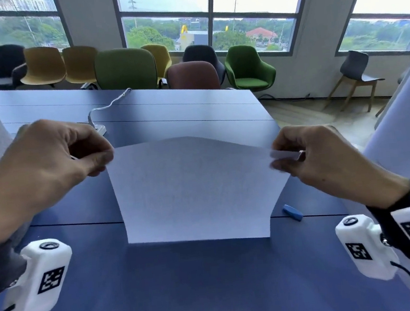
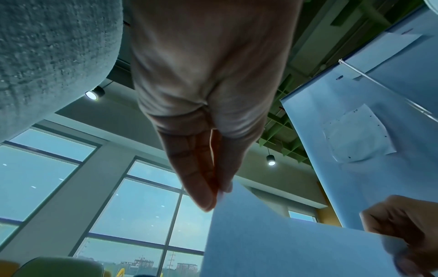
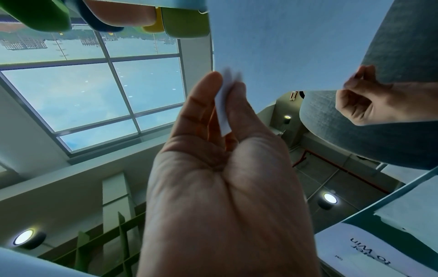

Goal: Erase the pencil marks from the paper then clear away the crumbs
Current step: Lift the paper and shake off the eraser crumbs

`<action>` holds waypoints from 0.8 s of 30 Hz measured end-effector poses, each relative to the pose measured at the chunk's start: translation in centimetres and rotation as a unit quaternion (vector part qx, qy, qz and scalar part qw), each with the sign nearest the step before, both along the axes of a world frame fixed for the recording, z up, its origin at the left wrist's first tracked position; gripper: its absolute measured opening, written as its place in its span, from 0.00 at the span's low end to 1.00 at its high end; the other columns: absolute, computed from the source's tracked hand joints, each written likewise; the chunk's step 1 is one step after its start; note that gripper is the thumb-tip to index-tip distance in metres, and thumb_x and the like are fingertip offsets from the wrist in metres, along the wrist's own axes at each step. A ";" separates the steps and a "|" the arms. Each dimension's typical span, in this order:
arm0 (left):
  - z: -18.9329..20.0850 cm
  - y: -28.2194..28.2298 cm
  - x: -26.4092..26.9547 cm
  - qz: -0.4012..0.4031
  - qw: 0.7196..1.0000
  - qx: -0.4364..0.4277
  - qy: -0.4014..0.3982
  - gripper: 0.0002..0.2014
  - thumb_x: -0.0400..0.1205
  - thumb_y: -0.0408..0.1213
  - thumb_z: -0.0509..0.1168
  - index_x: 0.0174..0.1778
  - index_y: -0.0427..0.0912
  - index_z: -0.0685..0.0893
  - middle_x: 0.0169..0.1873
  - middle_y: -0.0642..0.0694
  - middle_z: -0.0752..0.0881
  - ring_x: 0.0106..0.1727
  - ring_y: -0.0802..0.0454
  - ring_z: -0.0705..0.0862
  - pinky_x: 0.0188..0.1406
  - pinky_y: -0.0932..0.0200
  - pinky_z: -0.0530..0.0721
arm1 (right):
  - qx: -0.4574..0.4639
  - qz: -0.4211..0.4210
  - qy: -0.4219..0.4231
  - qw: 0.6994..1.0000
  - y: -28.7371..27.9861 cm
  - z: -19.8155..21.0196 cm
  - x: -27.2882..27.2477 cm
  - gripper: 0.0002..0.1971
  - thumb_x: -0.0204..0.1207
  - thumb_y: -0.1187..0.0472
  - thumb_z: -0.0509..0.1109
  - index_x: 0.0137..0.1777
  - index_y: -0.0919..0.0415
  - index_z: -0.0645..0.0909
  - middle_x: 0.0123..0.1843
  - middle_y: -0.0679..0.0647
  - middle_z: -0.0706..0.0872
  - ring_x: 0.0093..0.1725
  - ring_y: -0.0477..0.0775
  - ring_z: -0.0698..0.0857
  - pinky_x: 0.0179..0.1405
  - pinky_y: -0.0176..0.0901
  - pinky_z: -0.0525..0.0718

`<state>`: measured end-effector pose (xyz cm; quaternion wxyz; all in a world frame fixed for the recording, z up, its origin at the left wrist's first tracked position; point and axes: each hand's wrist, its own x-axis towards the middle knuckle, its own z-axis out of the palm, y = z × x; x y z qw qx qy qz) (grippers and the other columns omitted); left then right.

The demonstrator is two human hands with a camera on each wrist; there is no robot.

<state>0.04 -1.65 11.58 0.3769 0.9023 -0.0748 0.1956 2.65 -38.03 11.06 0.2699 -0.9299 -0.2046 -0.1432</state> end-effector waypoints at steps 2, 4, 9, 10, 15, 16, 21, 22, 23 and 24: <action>0.5 0.2 0.0 -0.011 1.000 -0.023 0.008 0.18 0.65 0.66 0.77 0.41 0.58 0.90 0.29 0.52 0.90 0.32 0.48 0.91 0.53 0.34 0.87 | 0.020 -0.007 -0.012 1.000 -0.5 0.3 0.3 0.13 0.67 0.63 0.81 0.36 0.46 0.80 0.34 0.39 0.87 0.33 0.32 0.82 0.32 0.22 0.77; 0.3 0.7 0.5 -0.027 0.999 -0.024 0.006 0.26 0.60 0.74 0.73 0.42 0.58 0.90 0.29 0.52 0.90 0.32 0.48 0.91 0.53 0.35 0.87 | 0.034 -0.007 -0.023 0.999 -0.7 0.6 0.5 0.12 0.67 0.63 0.81 0.36 0.48 0.80 0.35 0.43 0.88 0.31 0.35 0.83 0.31 0.24 0.77; -0.4 0.2 1.7 -0.020 1.000 -0.001 -0.007 0.21 0.65 0.70 0.73 0.43 0.58 0.89 0.29 0.53 0.90 0.32 0.49 0.91 0.47 0.37 0.90 | 0.008 -0.011 0.002 1.000 -0.5 -0.5 0.7 0.12 0.67 0.63 0.80 0.38 0.48 0.80 0.33 0.44 0.87 0.34 0.42 0.84 0.35 0.39 0.84; -0.3 0.0 2.1 -0.027 1.000 -0.014 -0.003 0.18 0.68 0.65 0.74 0.43 0.56 0.89 0.29 0.53 0.90 0.32 0.49 0.91 0.47 0.36 0.90 | 0.035 -0.017 -0.004 0.999 -0.9 -0.4 1.0 0.12 0.67 0.64 0.80 0.40 0.49 0.81 0.35 0.44 0.87 0.34 0.42 0.85 0.37 0.42 0.85; 1.7 -0.5 6.6 -0.030 0.999 -0.024 -0.004 0.02 0.77 0.33 0.74 0.39 0.42 0.88 0.29 0.44 0.90 0.29 0.44 0.90 0.35 0.30 0.89 | 0.088 -0.101 0.001 0.991 -4.1 -2.3 3.8 0.12 0.66 0.66 0.79 0.43 0.53 0.80 0.38 0.50 0.87 0.35 0.49 0.87 0.38 0.38 0.85; 2.3 -0.9 7.4 -0.031 0.999 -0.020 0.000 0.03 0.77 0.30 0.73 0.38 0.40 0.87 0.28 0.42 0.90 0.28 0.46 0.90 0.33 0.37 0.90 | 0.055 -0.114 0.032 0.991 -4.8 -3.6 4.2 0.09 0.66 0.66 0.79 0.41 0.57 0.81 0.37 0.51 0.87 0.34 0.49 0.87 0.37 0.36 0.84; 3.2 -3.8 12.8 -0.040 0.996 -0.046 0.059 0.02 0.79 0.24 0.71 0.45 0.28 0.85 0.33 0.34 0.87 0.23 0.52 0.88 0.25 0.63 0.88 | -0.135 -0.098 0.192 0.967 -6.7 -10.4 4.6 0.10 0.68 0.55 0.77 0.39 0.60 0.81 0.36 0.50 0.85 0.38 0.51 0.85 0.39 0.42 0.84; 2.9 -4.4 14.0 -0.037 0.995 -0.055 0.073 0.02 0.79 0.24 0.71 0.44 0.27 0.85 0.33 0.34 0.86 0.22 0.53 0.87 0.25 0.63 0.88 | -0.139 -0.092 0.202 0.965 -6.7 -11.3 4.5 0.12 0.68 0.53 0.77 0.40 0.60 0.80 0.37 0.49 0.84 0.39 0.51 0.84 0.38 0.42 0.83; 2.4 -4.8 15.2 -0.033 0.993 -0.063 0.090 0.02 0.80 0.23 0.70 0.43 0.28 0.85 0.30 0.35 0.86 0.21 0.53 0.86 0.25 0.62 0.88 | -0.143 -0.086 0.204 0.965 -6.5 -12.1 4.4 0.12 0.68 0.53 0.76 0.41 0.60 0.80 0.38 0.49 0.83 0.39 0.51 0.83 0.38 0.40 0.81; 1.8 -5.2 16.4 -0.029 0.992 -0.063 0.109 0.02 0.80 0.23 0.70 0.41 0.28 0.84 0.27 0.36 0.85 0.20 0.54 0.86 0.25 0.60 0.89 | -0.149 -0.081 0.199 0.965 -6.3 -12.6 4.4 0.11 0.69 0.54 0.76 0.41 0.60 0.80 0.39 0.48 0.81 0.40 0.51 0.81 0.38 0.38 0.78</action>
